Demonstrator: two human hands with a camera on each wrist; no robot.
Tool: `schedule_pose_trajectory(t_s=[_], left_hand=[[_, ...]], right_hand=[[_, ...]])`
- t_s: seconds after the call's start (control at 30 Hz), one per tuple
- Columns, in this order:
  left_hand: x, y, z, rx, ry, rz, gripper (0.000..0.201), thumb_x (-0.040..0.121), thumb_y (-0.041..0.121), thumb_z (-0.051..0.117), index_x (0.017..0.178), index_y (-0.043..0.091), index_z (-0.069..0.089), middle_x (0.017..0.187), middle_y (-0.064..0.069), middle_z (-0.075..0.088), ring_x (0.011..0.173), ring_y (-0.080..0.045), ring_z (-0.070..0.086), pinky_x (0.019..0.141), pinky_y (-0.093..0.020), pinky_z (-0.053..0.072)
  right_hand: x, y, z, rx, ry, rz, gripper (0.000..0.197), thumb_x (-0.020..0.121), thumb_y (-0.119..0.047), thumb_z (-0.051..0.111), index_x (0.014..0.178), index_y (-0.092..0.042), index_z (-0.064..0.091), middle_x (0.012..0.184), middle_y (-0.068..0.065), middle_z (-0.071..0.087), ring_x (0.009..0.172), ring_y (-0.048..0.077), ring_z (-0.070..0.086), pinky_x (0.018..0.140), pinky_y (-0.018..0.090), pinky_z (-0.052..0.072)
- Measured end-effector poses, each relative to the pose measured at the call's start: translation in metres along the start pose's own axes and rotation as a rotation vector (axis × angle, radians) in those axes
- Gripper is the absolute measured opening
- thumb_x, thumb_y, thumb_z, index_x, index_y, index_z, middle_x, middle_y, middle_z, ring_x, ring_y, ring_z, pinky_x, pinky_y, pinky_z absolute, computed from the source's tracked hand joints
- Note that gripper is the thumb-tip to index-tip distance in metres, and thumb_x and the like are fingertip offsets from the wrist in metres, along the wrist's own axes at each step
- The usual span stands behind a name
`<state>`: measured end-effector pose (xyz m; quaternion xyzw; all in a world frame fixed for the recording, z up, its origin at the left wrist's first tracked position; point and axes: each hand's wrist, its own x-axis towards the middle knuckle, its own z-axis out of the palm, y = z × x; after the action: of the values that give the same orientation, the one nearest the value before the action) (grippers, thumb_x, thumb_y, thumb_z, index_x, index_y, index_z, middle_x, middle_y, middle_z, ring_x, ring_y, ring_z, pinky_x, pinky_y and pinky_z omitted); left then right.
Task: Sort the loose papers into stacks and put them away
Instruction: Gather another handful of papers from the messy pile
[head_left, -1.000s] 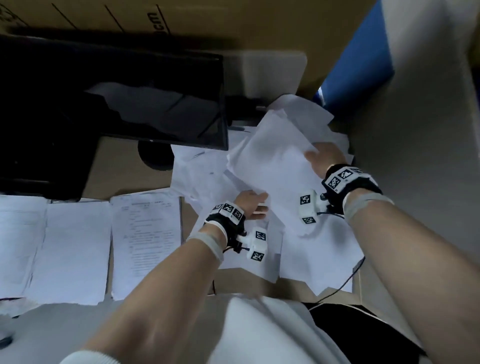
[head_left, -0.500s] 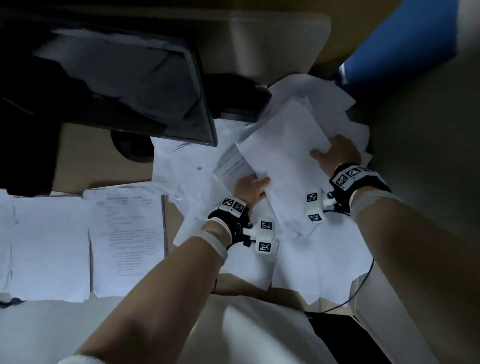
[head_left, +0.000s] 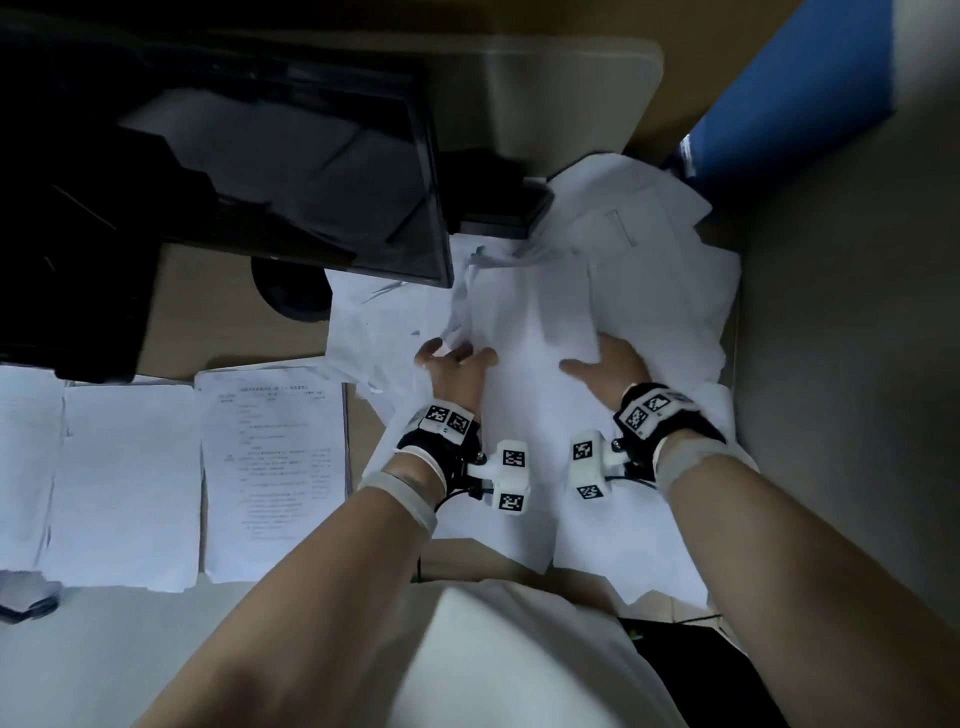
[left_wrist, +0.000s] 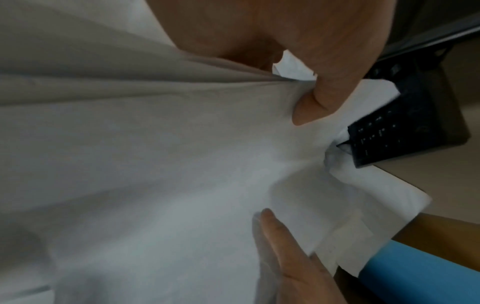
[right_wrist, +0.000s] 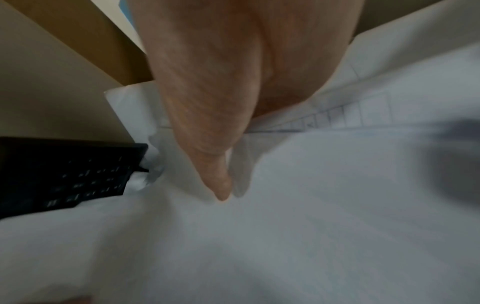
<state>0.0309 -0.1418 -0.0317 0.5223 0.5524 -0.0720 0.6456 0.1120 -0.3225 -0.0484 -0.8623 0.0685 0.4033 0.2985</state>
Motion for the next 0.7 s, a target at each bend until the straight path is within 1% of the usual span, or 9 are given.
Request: schedule_pose_trajectory(t_s=[0.1, 0.2, 0.27, 0.33, 0.4, 0.47, 0.53, 0.6, 0.7], left_hand=[[0.001, -0.011, -0.015, 0.058, 0.057, -0.018, 0.063, 0.079, 0.01, 0.073, 0.122, 0.016, 0.027, 0.11, -0.008, 0.064, 0.102, -0.028, 0.06, 0.097, -0.038, 0.047], [0.004, -0.021, -0.03, 0.138, 0.086, -0.09, 0.079, 0.057, 0.027, 0.081, 0.124, -0.001, 0.051, 0.111, -0.016, 0.068, 0.094, -0.031, 0.067, 0.074, -0.035, 0.053], [0.008, -0.027, -0.04, 0.216, 0.089, -0.099, 0.081, 0.048, 0.034, 0.08, 0.119, 0.0, 0.061, 0.107, -0.016, 0.071, 0.09, -0.031, 0.069, 0.069, -0.032, 0.054], [0.002, -0.023, -0.044, 0.327, 0.053, -0.06, 0.06, 0.064, 0.029, 0.082, 0.114, 0.002, 0.064, 0.105, -0.011, 0.071, 0.09, -0.028, 0.067, 0.077, -0.033, 0.055], [-0.001, -0.017, -0.04, 0.478, 0.014, 0.059, 0.036, 0.078, 0.027, 0.077, 0.105, 0.006, 0.067, 0.099, -0.008, 0.07, 0.088, -0.026, 0.066, 0.076, -0.03, 0.051], [-0.005, -0.007, -0.027, 0.564, -0.088, 0.188, 0.023, 0.083, 0.029, 0.074, 0.095, 0.011, 0.068, 0.094, -0.007, 0.071, 0.09, -0.028, 0.068, 0.073, -0.029, 0.049], [-0.004, 0.001, -0.008, 0.634, -0.216, 0.255, 0.035, 0.083, 0.036, 0.074, 0.106, 0.01, 0.07, 0.105, -0.008, 0.072, 0.102, -0.028, 0.068, 0.083, -0.033, 0.053], [-0.003, 0.008, 0.012, 0.827, -0.296, 0.324, 0.055, 0.087, 0.039, 0.069, 0.133, 0.01, 0.06, 0.134, -0.01, 0.061, 0.124, -0.029, 0.056, 0.104, -0.038, 0.045], [0.006, 0.013, 0.036, 1.109, -0.247, 0.521, 0.052, 0.093, 0.036, 0.063, 0.139, 0.015, 0.054, 0.154, -0.004, 0.038, 0.142, -0.031, 0.031, 0.114, -0.042, 0.031]], right_hand=[[-0.016, -0.004, 0.016, 0.032, -0.072, -0.035, 0.039, 0.088, -0.027, 0.073, 0.121, -0.007, 0.065, 0.116, 0.007, 0.068, 0.108, 0.026, 0.064, 0.091, 0.029, 0.049], [-0.022, -0.011, 0.022, -0.044, -0.136, -0.075, 0.033, 0.087, -0.023, 0.073, 0.114, -0.006, 0.066, 0.11, 0.007, 0.069, 0.104, 0.028, 0.065, 0.091, 0.033, 0.051], [-0.022, -0.015, 0.022, -0.033, -0.158, -0.068, 0.034, 0.087, -0.024, 0.073, 0.115, -0.005, 0.066, 0.111, 0.01, 0.069, 0.105, 0.03, 0.065, 0.093, 0.035, 0.051], [-0.02, -0.015, 0.02, -0.003, -0.12, -0.034, 0.038, 0.091, -0.029, 0.068, 0.119, -0.003, 0.064, 0.114, 0.011, 0.068, 0.106, 0.029, 0.064, 0.093, 0.035, 0.051], [-0.018, -0.009, 0.017, 0.068, -0.004, 0.036, 0.041, 0.095, -0.033, 0.063, 0.118, 0.001, 0.064, 0.114, 0.015, 0.067, 0.104, 0.032, 0.064, 0.089, 0.036, 0.05], [-0.018, 0.002, 0.014, 0.224, 0.13, 0.161, 0.039, 0.096, -0.029, 0.059, 0.117, 0.004, 0.063, 0.113, 0.018, 0.067, 0.106, 0.036, 0.063, 0.086, 0.035, 0.047], [-0.021, 0.016, 0.01, 0.396, 0.245, 0.321, 0.045, 0.096, -0.027, 0.056, 0.128, 0.004, 0.055, 0.122, 0.018, 0.062, 0.114, 0.037, 0.06, 0.094, 0.038, 0.048], [-0.02, 0.031, 0.007, 0.542, 0.339, 0.486, 0.054, 0.096, -0.026, 0.055, 0.14, 0.003, 0.046, 0.137, 0.018, 0.056, 0.121, 0.036, 0.057, 0.103, 0.043, 0.046], [-0.018, 0.045, -0.002, 0.549, 0.331, 0.638, 0.054, 0.099, -0.027, 0.052, 0.145, -0.001, 0.041, 0.147, 0.013, 0.048, 0.129, 0.032, 0.051, 0.108, 0.041, 0.042]])
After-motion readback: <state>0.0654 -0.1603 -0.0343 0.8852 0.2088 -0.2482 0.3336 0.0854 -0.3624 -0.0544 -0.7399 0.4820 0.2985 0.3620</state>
